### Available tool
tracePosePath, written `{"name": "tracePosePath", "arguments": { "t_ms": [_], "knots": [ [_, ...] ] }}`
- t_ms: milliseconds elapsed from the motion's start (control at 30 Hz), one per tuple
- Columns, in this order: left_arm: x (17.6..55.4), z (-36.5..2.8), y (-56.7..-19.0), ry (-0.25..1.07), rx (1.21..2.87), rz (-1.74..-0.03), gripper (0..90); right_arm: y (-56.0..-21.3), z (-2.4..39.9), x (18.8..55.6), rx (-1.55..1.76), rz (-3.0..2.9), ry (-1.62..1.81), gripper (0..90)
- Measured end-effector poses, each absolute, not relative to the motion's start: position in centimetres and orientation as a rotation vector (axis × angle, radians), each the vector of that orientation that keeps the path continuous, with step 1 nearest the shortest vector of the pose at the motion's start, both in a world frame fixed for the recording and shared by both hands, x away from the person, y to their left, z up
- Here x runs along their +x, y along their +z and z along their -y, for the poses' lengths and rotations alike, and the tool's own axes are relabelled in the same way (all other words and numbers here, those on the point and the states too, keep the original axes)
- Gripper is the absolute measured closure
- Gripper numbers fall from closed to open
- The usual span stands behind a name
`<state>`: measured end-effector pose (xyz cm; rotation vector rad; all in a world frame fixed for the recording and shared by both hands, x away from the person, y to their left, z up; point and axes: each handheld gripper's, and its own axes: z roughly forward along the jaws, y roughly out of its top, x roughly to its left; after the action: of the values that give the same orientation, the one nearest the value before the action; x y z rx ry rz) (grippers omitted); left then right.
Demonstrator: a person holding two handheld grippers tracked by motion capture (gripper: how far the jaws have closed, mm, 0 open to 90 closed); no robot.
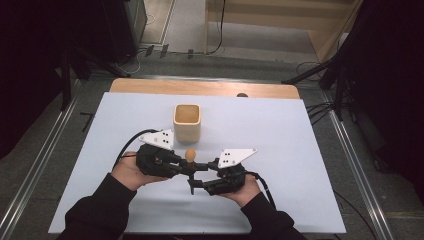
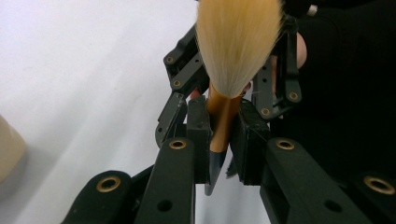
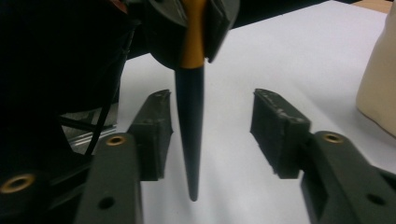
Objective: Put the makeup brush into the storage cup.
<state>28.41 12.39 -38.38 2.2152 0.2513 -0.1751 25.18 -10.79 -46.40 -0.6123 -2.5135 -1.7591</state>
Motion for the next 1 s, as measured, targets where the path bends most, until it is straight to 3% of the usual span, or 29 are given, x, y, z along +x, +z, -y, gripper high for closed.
{"name": "tracePosePath", "arguments": {
  "t_ms": [567, 1000],
  "knots": [
    [28.5, -12.1, -39.2, -0.162, 2.212, -0.242, 79.5, -47.1, 9.8, 25.2, -0.597, 2.496, -1.760, 72.9],
    [28.6, -12.3, -39.4, -0.162, 2.192, -0.261, 79.3, -47.0, 9.8, 25.1, -0.597, 2.499, -1.783, 78.1]
  ]
}}
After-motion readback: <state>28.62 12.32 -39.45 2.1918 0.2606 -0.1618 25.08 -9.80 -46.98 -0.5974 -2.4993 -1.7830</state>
